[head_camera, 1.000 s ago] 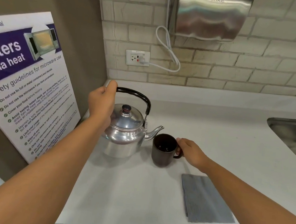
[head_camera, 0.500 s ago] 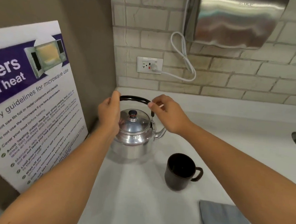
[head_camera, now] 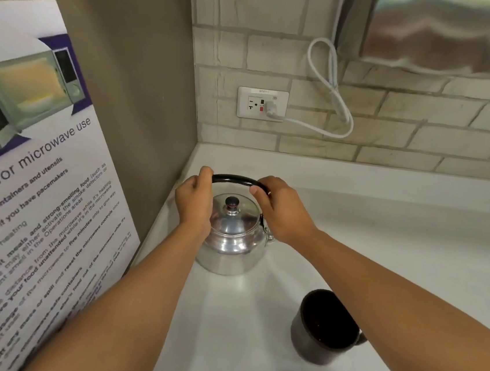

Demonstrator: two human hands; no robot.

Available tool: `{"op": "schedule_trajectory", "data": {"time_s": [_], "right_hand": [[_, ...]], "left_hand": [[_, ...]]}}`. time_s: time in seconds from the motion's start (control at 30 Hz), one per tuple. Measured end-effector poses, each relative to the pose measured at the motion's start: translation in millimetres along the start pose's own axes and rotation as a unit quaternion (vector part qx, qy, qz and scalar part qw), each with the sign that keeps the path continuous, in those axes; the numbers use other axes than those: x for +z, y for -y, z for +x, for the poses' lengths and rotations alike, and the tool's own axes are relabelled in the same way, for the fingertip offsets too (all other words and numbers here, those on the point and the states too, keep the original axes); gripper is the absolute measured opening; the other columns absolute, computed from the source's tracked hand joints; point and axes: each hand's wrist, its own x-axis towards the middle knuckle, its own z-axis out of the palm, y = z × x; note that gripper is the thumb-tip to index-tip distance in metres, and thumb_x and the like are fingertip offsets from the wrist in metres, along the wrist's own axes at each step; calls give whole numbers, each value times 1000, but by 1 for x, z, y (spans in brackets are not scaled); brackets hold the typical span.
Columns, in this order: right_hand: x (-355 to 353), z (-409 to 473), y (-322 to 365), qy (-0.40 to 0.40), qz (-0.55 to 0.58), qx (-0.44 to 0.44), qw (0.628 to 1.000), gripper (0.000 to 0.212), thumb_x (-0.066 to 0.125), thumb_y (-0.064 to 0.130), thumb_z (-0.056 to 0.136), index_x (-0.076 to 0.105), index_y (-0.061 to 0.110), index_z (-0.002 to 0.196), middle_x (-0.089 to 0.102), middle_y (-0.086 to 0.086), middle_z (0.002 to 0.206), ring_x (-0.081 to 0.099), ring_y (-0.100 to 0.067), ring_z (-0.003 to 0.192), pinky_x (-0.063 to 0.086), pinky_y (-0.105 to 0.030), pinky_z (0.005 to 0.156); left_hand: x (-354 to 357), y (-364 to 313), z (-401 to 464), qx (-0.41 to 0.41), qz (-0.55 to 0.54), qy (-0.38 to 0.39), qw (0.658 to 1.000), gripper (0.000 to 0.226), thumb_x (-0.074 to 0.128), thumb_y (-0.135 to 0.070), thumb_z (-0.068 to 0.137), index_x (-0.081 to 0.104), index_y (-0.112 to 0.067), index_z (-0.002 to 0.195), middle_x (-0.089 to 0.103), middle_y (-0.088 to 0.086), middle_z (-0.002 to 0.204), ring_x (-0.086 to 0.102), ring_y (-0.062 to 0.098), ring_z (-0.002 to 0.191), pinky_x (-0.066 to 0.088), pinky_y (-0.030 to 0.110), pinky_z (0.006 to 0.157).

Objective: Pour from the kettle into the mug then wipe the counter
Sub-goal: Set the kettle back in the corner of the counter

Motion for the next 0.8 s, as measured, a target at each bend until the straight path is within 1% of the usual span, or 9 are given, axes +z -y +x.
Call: {"op": "schedule_trajectory", "data": {"time_s": [0.17,0.23,0.3,0.4,0.47,0.53,0.6,0.67,0.8], "right_hand": [[5,6,-7,-2,-8,-6,1000,33,41,37,97,62,12,102,61,-5,94,56,-19,81,41,-27,69],[6,10,-8,-3,-17,-4,1000,34,39,37,98,63,12,100,61,-6,90,56,-21,79,41,-29,68],[7,17,-9,-5,-33,0,999,36,37,36,99,63,11,97,59,-7,87,56,-24,77,41,-31,66],[13,27,-11,-7,-58,22,998,37,34,33,100,60,9,89,47,-6,85,50,-23,66,38,-29,66],[18,35,-13,-1,-65,45,997,35,33,30,101,53,11,80,41,-7,88,44,-21,64,40,-30,69],[22,43,-16,12,-62,75,995,35,35,30,100,58,10,83,42,-8,91,45,-22,73,43,-32,74],[24,49,-21,18,-16,116,993,29,43,33,97,65,16,87,52,-9,90,53,-25,81,45,-32,75],[25,52,-25,14,28,148,988,23,52,32,93,67,16,98,63,-7,84,61,-26,77,51,-34,74],[27,56,-31,27,38,190,981,25,59,33,88,69,12,97,62,-4,69,57,-21,66,47,-28,61]], "left_hand": [[-2,6,4,6,2,13,1000,40,60,-49,72,39,-25,47,36,-13,43,35,9,44,34,28,48],[-2,9,3,29,16,21,999,40,58,-57,74,45,-29,49,45,-15,50,43,7,51,39,27,55],[-2,12,2,58,17,28,998,26,55,-53,81,54,-34,63,55,-15,69,53,7,67,42,27,67],[0,17,10,98,41,21,994,10,54,-37,92,57,-36,82,60,-1,98,57,14,88,44,29,80],[2,19,17,99,72,4,992,8,55,-34,94,59,-30,89,60,7,104,56,17,87,43,27,78],[5,21,24,86,104,-15,991,12,54,-28,95,63,-20,96,60,10,109,55,17,86,41,26,77],[8,21,30,69,141,-30,987,17,51,-21,96,65,-13,100,62,11,112,56,20,89,41,25,78],[8,21,34,51,179,-30,982,22,47,-16,97,67,-9,101,66,12,111,59,25,96,44,27,81],[8,21,36,22,282,-22,959,31,39,-9,96,66,6,96,64,29,110,57,42,108,47,48,95]]}}
